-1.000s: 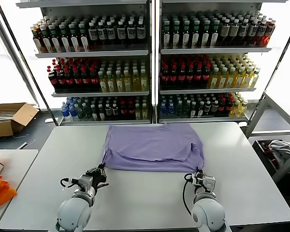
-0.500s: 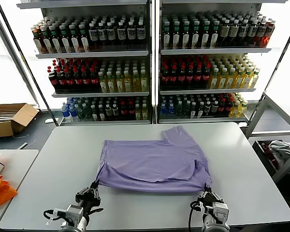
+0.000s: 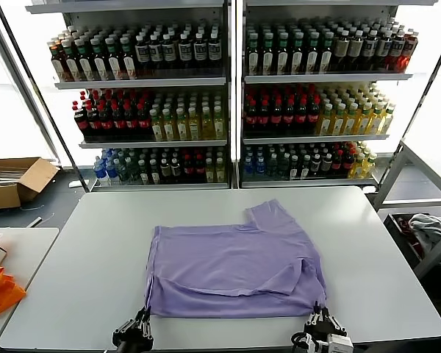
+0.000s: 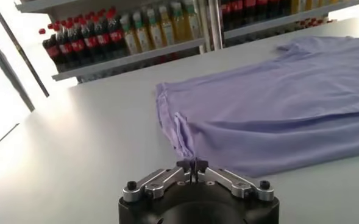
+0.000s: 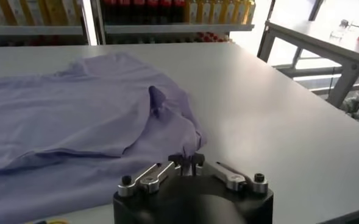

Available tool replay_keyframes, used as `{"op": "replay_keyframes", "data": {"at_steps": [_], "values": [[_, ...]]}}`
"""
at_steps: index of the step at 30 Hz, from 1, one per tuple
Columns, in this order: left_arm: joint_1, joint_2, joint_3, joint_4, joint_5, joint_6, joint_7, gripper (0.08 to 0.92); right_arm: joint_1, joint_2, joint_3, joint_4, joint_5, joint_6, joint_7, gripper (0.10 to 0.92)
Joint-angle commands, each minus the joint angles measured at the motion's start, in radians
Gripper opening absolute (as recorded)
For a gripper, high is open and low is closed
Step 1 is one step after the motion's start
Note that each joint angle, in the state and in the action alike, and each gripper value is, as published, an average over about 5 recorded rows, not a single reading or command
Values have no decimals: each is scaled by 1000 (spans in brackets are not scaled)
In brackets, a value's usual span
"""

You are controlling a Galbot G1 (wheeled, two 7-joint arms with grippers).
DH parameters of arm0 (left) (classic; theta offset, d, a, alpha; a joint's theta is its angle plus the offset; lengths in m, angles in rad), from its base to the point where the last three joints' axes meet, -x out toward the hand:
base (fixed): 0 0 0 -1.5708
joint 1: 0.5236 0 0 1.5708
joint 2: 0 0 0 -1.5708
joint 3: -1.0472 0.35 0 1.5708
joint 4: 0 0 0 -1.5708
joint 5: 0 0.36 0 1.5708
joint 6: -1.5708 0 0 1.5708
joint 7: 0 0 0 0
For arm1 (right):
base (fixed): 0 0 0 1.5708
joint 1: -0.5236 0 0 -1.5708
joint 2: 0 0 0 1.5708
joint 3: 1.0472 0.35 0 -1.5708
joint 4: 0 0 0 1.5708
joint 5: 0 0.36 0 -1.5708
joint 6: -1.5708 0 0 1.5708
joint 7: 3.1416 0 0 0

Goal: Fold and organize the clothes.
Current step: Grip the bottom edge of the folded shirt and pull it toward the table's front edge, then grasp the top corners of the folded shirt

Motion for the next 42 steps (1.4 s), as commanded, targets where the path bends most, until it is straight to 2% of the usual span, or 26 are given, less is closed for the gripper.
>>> {"op": "replay_keyframes", "data": {"at_steps": [1, 6, 14, 18, 35, 42], "values": [[47, -57, 20, -131, 11, -18, -4, 352, -33, 1, 4, 70, -18, 17, -6, 407], [4, -101, 20, -145, 33, -28, 2, 499, 41, 15, 14, 3, -30, 38, -38, 554], [-117, -113, -1, -85, 46, -26, 21, 724, 247, 4, 62, -192, -21, 15, -92, 777], [-179, -94, -12, -49, 24, -2, 37, 808, 345, 2, 71, -253, -8, -24, -94, 819], [-384, -12, -4, 140, -102, 55, 45, 823, 647, 2, 14, -524, 3, -64, -84, 823], [-513, 71, 11, 208, -208, 99, 63, 822, 810, 59, 6, -612, 57, -63, -74, 823]]}}
